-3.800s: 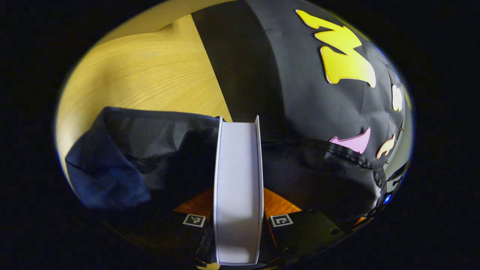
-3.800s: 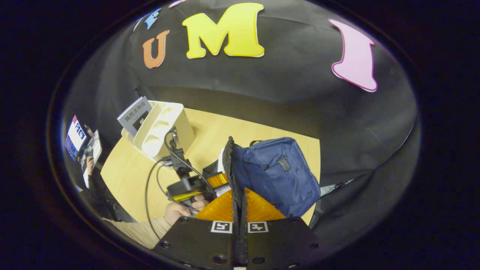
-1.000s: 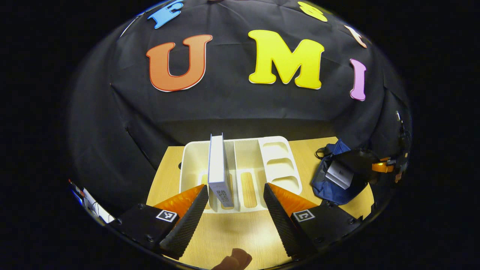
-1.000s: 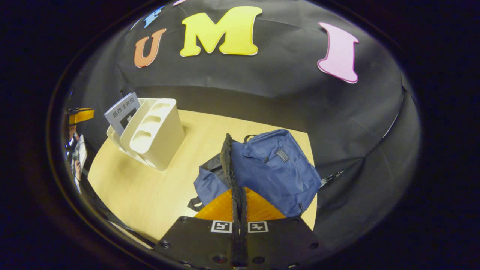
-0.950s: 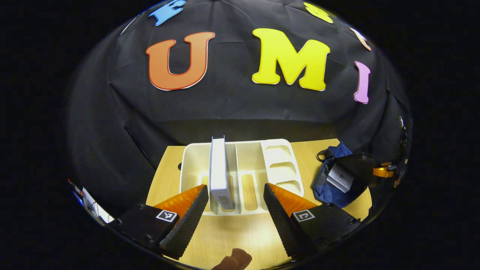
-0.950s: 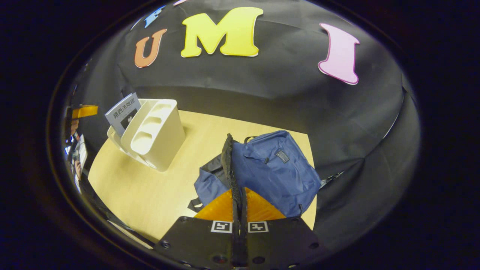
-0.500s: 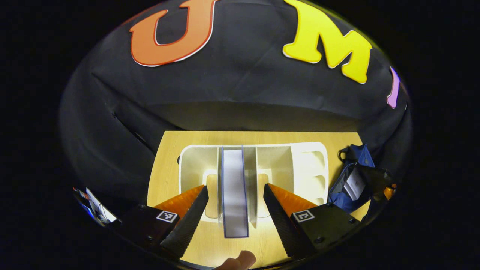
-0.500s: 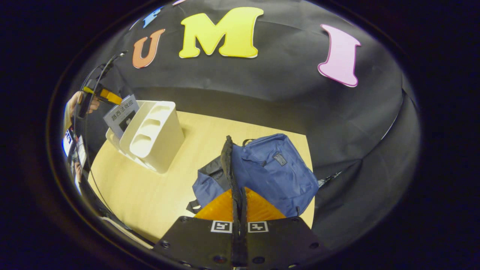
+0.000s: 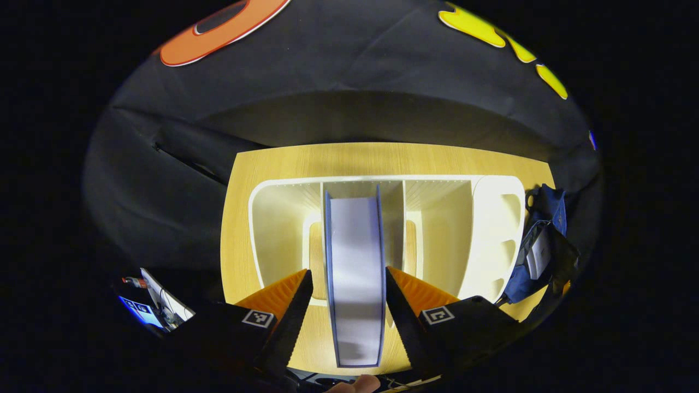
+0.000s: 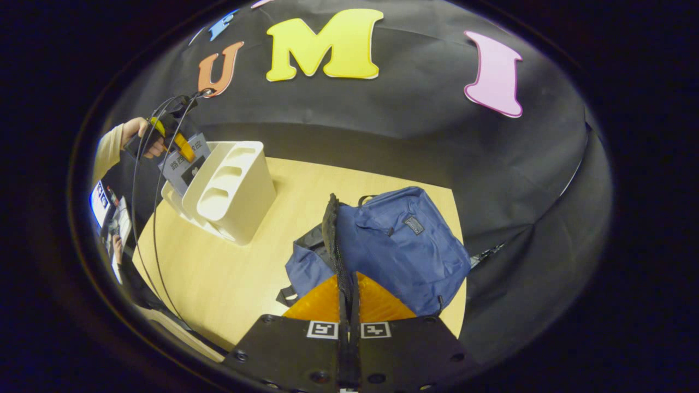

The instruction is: Open the schoolbag, grab two books from the bookshelf and put them into the schoolbag.

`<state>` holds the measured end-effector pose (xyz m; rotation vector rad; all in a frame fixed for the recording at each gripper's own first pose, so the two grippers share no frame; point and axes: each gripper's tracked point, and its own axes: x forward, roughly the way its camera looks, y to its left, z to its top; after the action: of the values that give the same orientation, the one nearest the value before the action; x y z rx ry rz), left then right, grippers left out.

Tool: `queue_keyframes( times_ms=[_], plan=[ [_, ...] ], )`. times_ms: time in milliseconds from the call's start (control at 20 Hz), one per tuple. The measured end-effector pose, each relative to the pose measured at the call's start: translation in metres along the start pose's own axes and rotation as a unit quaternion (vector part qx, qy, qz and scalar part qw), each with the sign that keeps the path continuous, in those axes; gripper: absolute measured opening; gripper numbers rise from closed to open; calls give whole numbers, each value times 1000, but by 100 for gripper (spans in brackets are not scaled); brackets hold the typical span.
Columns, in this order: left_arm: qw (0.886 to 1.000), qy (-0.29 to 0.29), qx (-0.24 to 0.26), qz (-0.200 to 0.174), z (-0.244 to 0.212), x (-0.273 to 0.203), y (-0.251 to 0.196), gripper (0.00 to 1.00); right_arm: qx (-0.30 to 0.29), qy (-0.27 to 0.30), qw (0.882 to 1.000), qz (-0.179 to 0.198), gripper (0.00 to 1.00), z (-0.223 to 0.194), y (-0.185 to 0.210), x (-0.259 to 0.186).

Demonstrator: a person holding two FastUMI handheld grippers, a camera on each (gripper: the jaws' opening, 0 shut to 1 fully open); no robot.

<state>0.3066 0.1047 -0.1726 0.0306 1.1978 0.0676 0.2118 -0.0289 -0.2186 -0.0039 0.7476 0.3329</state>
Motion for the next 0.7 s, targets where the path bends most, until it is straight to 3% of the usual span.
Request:
queue_keyframes(
  times_ms=[300,500,550,700],
  plan=[
    [999,35,-21,11,-9,3,5,72,11,0,1000,6,0,-6,-4,3],
    [998,43,-33,-31,-14,2,-13,60,14,3,1000,11,0,-8,-3,3],
    [998,48,-33,-34,-16,1,-15,51,14,3,1000,12,0,-9,-4,3],
    [998,44,-36,-27,-17,-7,-16,47,20,1,1000,16,0,-8,-2,3]
  ],
)
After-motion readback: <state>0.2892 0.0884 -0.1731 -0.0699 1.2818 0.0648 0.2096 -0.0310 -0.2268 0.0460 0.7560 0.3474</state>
